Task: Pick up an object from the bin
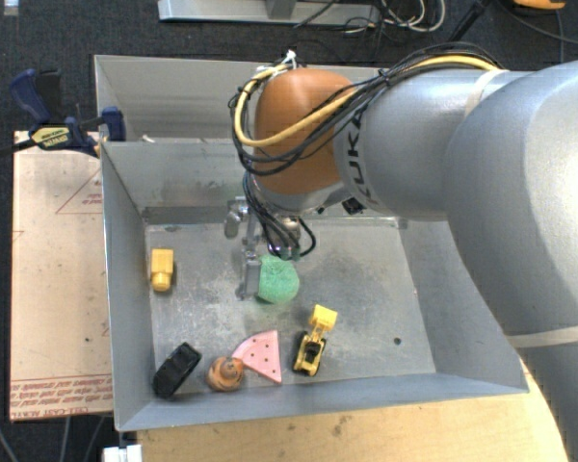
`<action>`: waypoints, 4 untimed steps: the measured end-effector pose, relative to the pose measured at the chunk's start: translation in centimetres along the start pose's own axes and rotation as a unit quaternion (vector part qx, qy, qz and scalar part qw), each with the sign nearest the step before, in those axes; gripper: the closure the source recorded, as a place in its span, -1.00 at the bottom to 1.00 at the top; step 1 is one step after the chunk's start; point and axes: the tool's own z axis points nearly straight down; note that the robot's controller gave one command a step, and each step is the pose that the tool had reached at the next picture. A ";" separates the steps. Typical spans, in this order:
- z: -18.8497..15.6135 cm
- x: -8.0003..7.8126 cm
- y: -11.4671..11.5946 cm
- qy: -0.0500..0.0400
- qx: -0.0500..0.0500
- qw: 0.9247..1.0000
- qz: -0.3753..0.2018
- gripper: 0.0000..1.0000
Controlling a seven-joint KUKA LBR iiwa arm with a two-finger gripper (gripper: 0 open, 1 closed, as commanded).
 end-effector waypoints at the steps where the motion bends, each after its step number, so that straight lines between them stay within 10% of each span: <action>1: -0.5 -0.2 -0.1 -0.003 0.000 1.000 0.001 -1.00; 4: 3.7 1.3 -1.6 0.000 -0.003 0.999 -0.033 -1.00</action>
Offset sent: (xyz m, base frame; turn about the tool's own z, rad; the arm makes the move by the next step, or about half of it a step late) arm -0.0256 -0.0651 -0.0160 -0.0123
